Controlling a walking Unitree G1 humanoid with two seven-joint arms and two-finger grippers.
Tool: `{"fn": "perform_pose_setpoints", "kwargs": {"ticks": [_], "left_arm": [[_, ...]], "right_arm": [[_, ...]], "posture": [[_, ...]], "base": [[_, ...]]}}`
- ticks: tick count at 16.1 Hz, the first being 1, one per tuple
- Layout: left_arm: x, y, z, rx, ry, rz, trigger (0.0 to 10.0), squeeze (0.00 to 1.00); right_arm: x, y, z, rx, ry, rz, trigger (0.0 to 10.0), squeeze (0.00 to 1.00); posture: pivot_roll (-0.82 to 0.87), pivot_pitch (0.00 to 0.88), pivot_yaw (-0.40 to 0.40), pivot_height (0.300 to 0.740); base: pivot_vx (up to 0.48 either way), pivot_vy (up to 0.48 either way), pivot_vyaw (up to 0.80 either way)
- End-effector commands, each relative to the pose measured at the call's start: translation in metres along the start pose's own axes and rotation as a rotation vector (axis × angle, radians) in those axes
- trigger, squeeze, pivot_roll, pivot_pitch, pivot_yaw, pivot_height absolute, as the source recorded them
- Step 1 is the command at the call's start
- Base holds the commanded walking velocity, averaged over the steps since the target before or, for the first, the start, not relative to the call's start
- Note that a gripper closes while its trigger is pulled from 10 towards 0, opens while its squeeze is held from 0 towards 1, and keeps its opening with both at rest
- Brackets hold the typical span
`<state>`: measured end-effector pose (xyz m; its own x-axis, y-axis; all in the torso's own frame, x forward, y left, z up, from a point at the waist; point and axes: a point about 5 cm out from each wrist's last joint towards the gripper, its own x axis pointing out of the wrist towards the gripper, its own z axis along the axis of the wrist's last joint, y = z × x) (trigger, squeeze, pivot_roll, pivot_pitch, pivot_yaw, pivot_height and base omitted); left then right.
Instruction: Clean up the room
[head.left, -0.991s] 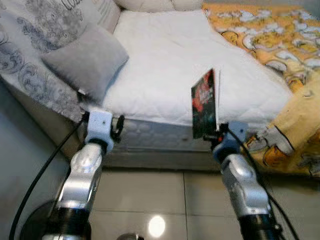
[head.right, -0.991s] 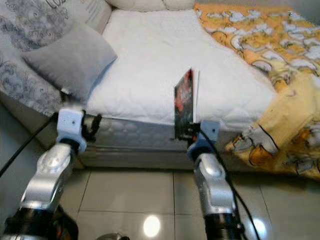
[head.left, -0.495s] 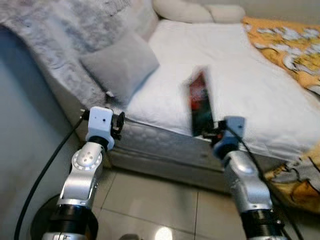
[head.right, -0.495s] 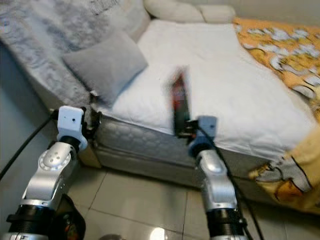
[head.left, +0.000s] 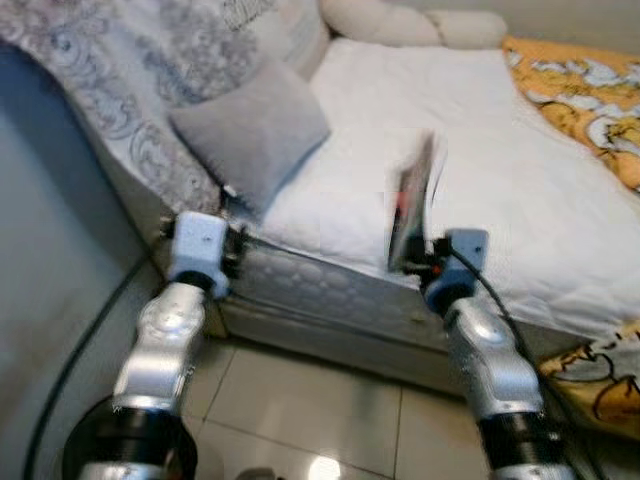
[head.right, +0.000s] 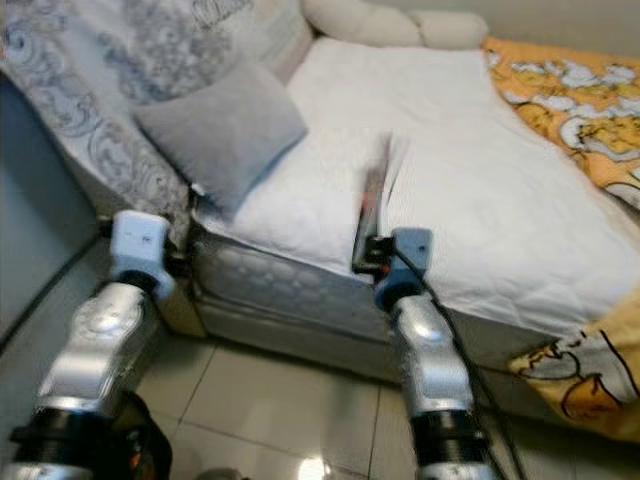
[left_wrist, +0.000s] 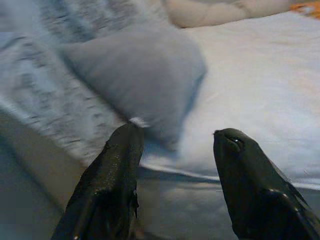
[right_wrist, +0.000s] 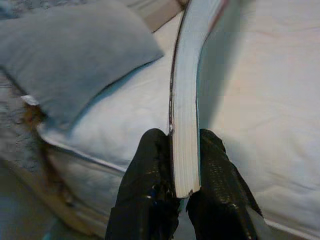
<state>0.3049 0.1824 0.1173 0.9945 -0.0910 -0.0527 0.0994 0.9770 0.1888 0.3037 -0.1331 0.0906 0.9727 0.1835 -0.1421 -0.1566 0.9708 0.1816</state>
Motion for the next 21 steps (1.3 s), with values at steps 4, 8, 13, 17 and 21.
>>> {"fn": "perform_pose_setpoints", "kwargs": {"ticks": [4,8,13,17,21], "left_arm": [[0.003,-0.0061,0.0021,-0.013,-0.01,-0.028,10.0,0.0],[0.004,-0.0056,0.0005,-0.016,-0.006,-0.027,10.0,0.0],[0.0045,-0.0049,0.0009,-0.016,-0.011,-0.025,10.0,0.0],[0.0059,-0.0062,0.0016,-0.014,-0.014,-0.031,10.0,0.0],[0.0048,-0.0059,0.0014,-0.013,-0.017,-0.03,10.0,0.0]], "right_arm": [[0.0017,0.004,0.0084,-0.01,-0.041,0.022,10.0,0.0],[0.0028,0.0077,0.0078,-0.014,-0.04,0.03,10.0,0.0],[0.0022,0.0059,0.0075,-0.017,-0.042,0.025,10.0,0.0],[0.0015,0.006,0.0072,-0.018,-0.045,0.024,10.0,0.0],[0.0023,0.0069,0.0076,-0.018,-0.047,0.029,10.0,0.0]], "posture": [[0.09,0.0,0.024,0.74],[0.09,0.0,0.024,0.74],[0.08,0.0,0.026,0.74],[0.08,0.0,0.031,0.74],[0.09,0.0,0.022,0.74]], "base": [[0.323,0.0,0.2],[0.322,0.0,0.0],[0.324,0.0,0.0],[0.324,0.0,0.0],[0.326,0.0,0.0]]}}
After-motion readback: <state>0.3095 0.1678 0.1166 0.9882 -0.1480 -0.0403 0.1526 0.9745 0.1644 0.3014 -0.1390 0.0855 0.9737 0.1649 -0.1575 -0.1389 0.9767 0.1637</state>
